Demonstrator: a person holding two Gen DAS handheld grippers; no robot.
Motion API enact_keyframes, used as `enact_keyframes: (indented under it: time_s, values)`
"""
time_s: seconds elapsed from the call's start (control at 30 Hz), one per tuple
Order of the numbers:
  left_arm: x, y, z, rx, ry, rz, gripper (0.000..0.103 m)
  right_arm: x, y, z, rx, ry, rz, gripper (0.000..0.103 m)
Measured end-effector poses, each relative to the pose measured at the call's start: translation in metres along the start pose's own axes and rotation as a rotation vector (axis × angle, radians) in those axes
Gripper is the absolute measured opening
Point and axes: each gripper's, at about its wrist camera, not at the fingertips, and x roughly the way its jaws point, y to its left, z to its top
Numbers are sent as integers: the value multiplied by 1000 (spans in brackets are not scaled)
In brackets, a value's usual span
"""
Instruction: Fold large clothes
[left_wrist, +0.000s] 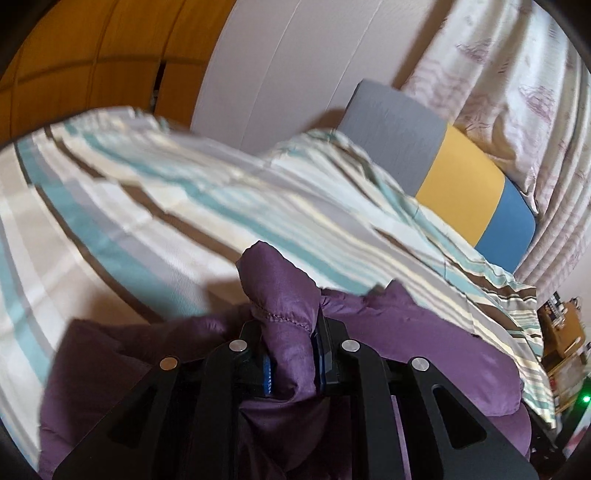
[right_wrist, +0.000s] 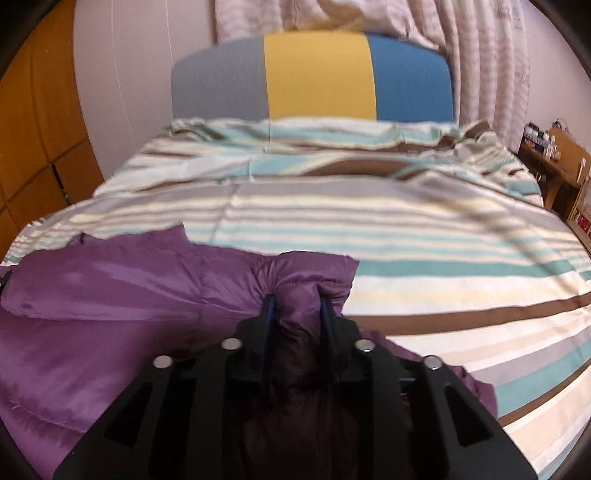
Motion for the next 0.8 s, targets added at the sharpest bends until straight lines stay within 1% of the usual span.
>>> enact_keyframes:
  time_s: [0.13,0.23,0.3,0.37,0.4,0.47,0.5,0.53,0.6,0.63,0.67,0.7,0.73,0.8]
  values:
    - [10,6,-2,-27,50,-11,17,10,6,-3,-27,43,-25,32]
    - [12,7,-3,-32,66,-4,20,14,11,-4,-42,65,-49,33]
    - [11,7,-3,-36,66,-6,20,14,12,-5,-51,65,-62,34]
    - [10,6,-3,-33,74,7,25,15,11,-5,-53,66,-66,35]
    - [10,4,-2,-28,82,21,30,15,11,-6,-54,67,-69,36]
    - [4,-2,0,-6,94,72,52,15,12,-5,-57,67,-78,37]
    - [-6,-8,0,21,92,88,76,15,13,-5,-60,66,-82,38]
    - [-19,-15,-1,47,73,104,84,14,13,-4,-63,66,-87,38]
    - [-48,-33,-7,102,0,152,84,14,13,-4,-64,64,-89,38]
    - [-59,-42,-8,132,-22,156,84,14,13,-4,-64,64,-90,39]
    - [-66,-49,-10,152,-36,152,84,13,14,-4,-65,64,-91,39]
    - [-75,-62,-14,185,-62,133,84,13,14,-4,-66,63,-94,39]
    - [-79,-72,-16,212,-75,119,87,13,14,-3,-68,63,-96,39]
    - [-76,-96,-22,280,-58,94,88,12,15,-3,-70,61,-101,40]
